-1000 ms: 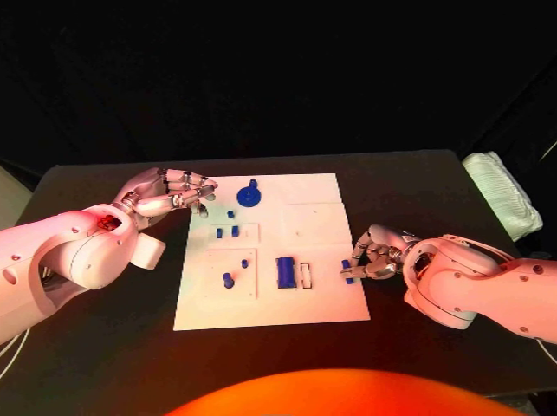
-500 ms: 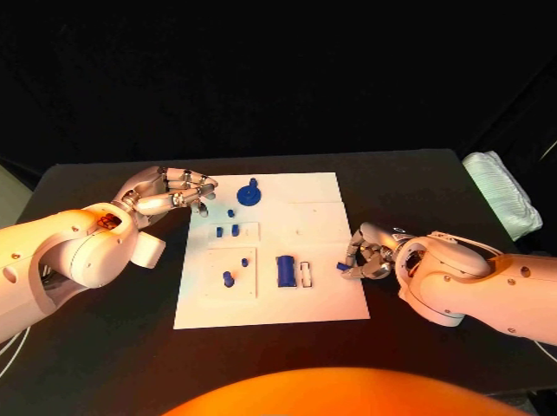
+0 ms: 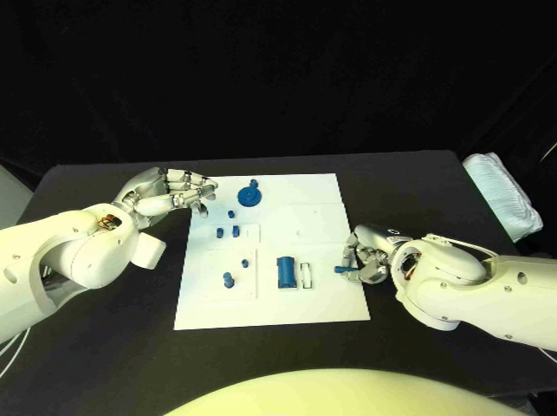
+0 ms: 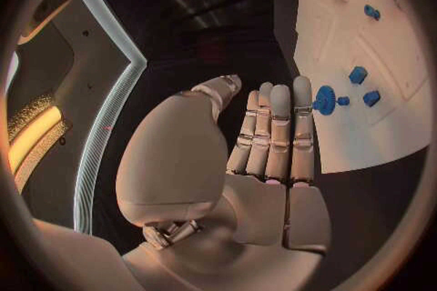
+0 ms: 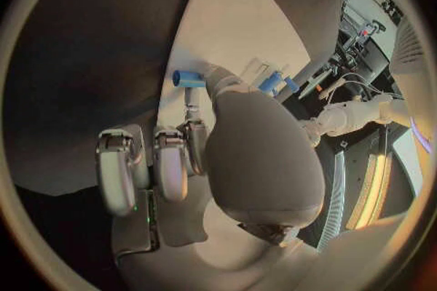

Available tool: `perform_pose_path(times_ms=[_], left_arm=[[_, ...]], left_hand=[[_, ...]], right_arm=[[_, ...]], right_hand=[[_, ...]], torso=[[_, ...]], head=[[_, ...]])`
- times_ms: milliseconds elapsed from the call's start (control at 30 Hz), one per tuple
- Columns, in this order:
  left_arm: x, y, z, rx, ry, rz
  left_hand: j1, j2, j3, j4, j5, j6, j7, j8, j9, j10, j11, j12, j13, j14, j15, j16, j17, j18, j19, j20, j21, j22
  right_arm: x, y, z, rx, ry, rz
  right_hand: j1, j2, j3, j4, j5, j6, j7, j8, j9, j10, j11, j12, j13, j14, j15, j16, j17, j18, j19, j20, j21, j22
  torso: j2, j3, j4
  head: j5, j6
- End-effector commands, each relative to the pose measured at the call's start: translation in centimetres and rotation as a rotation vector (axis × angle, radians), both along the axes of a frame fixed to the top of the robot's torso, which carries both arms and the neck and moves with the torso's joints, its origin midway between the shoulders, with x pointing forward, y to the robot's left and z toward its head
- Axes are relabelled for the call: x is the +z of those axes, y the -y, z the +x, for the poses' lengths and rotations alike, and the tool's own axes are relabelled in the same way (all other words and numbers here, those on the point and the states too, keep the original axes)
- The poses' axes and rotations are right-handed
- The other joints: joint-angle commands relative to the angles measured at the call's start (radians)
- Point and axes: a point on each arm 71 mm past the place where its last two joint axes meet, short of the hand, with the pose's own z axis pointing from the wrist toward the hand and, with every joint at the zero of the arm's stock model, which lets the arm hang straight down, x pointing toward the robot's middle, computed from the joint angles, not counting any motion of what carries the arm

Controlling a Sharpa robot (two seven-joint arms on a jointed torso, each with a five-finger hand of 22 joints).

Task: Assemble the parts on the task board

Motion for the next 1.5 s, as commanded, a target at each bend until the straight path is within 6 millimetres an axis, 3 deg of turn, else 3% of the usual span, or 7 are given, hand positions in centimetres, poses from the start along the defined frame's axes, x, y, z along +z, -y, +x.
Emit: perform_pose_path(times_ms=[33, 233, 333, 467, 700, 1100, 1500], left_arm=[[0.1, 0.2, -0.1, -0.013, 0.002, -0.008], [0.1, 0.2, -0.1, -0.012, 0.002, -0.007], [0.1, 0.3, 0.0, -0.012, 0.002, -0.007], [0.1, 0.4, 0.0, -0.013, 0.002, -0.007], [0.1, 0.3, -0.1, -0.011, 0.003, -0.006], [0.1, 0.3, -0.1, -0.013, 0.002, -0.006], [0.1, 0.2, -0.2, -0.016, -0.003, -0.003]], left_hand=[[0.009, 0.003, -0.006, 0.001, 0.001, 0.004, 0.0, 0.005, 0.001, -0.005, 0.0, 0.007, 0.001, 0.0, -0.007, 0.004, 0.001, 0.013, 0.004, -0.001, -0.006, -0.002], [0.01, 0.004, -0.006, 0.001, 0.001, 0.004, -0.001, 0.005, 0.002, -0.007, 0.0, 0.007, 0.002, -0.001, -0.007, 0.004, 0.001, 0.013, 0.005, -0.001, -0.006, -0.002], [0.012, 0.004, -0.006, 0.001, 0.001, 0.003, -0.001, 0.006, 0.003, -0.009, 0.0, 0.008, 0.003, -0.001, -0.007, 0.003, 0.001, 0.013, 0.005, -0.001, -0.007, -0.002], [0.013, 0.005, -0.007, 0.003, 0.001, 0.001, -0.001, 0.006, 0.005, -0.017, 0.001, 0.008, 0.004, -0.002, -0.006, 0.003, 0.001, 0.013, 0.005, -0.001, -0.008, -0.002], [0.014, 0.005, -0.007, 0.003, 0.001, -0.001, 0.0, 0.006, 0.006, -0.02, 0.001, 0.008, 0.005, -0.002, -0.006, 0.003, 0.002, 0.013, 0.006, -0.001, -0.008, -0.003], [0.015, 0.005, -0.007, 0.003, 0.001, -0.002, 0.0, 0.006, 0.007, -0.022, 0.002, 0.009, 0.005, -0.002, -0.006, 0.003, 0.002, 0.013, 0.006, -0.001, -0.009, -0.003], [0.015, 0.005, -0.007, 0.003, 0.001, -0.002, 0.0, 0.006, 0.007, -0.022, 0.002, 0.009, 0.005, -0.002, -0.006, 0.003, 0.002, 0.013, 0.006, -0.001, -0.009, -0.003]], right_arm=[[-0.7, 0.3, -0.5, -0.05, -0.052, 0.007], [0.6, -0.1, 0.0, -0.135, -0.061, 0.169], [1.5, -0.6, 0.5, -0.171, -0.066, 0.252], [2.1, -1.6, 0.7, -0.201, -0.097, 0.347], [2.0, -3.5, 0.7, -0.224, -0.174, 0.426], [0.6, -5.3, 0.6, -0.238, -0.245, 0.423], [0.5, -5.2, 0.4, -0.188, -0.196, 0.338]], right_hand=[[-0.009, -0.007, 0.045, 0.001, 0.064, 0.011, -0.003, 0.008, 0.0, 0.026, -0.009, 0.003, 0.161, 0.104, -0.007, 0.006, 0.263, -0.007, 0.105, -0.005, 0.006, 0.263], [-0.048, -0.008, 0.099, -0.004, 0.122, 0.009, -0.006, 0.018, 0.01, 0.031, -0.012, 0.009, 0.164, 0.104, -0.009, 0.006, 0.263, -0.007, 0.105, -0.008, 0.006, 0.263], [-0.074, -0.004, 0.117, -0.009, 0.093, 0.005, -0.007, 0.024, 0.017, 0.033, -0.013, 0.013, 0.166, 0.104, -0.01, 0.006, 0.263, -0.007, 0.105, -0.008, 0.006, 0.263], [-0.096, -0.006, 0.127, -0.015, 0.068, 0.003, -0.008, 0.03, 0.022, 0.035, -0.013, 0.015, 0.168, 0.104, -0.01, 0.006, 0.263, -0.007, 0.105, -0.009, 0.006, 0.263], [-0.122, -0.002, 0.139, -0.025, 0.022, 0.0, -0.01, 0.035, 0.028, 0.036, -0.014, 0.012, 0.167, 0.104, -0.011, 0.006, 0.263, -0.007, 0.105, -0.01, 0.006, 0.263], [-0.184, -0.001, 0.134, -0.019, -0.049, 0.011, -0.014, 0.045, 0.035, 0.05, -0.018, 0.051, 0.187, 0.104, -0.013, 0.006, 0.263, -0.007, 0.105, -0.011, 0.006, 0.263], [-0.2, -0.001, 0.13, -0.019, -0.076, 0.015, -0.016, 0.047, 0.036, 0.055, -0.019, 0.064, 0.194, 0.104, -0.014, 0.006, 0.263, -0.007, 0.105, -0.012, 0.006, 0.263]], torso=[[-0.001, -0.001, 0.0017], [0.0, -0.0003, 0.0009], [0.001, -0.0003, -0.0019], [0.001, 0.0, 0.0032], [0.002, -0.0002, 0.0009], [0.001, 0.0018, 0.0007], [0.001, 0.0017, -0.0009]], head=[[-0.001, 0.0], [0.001, 0.0], [0.003, 0.002], [0.001, 0.0], [0.001, -0.001], [0.005, -0.007], [0.009, -0.009]])
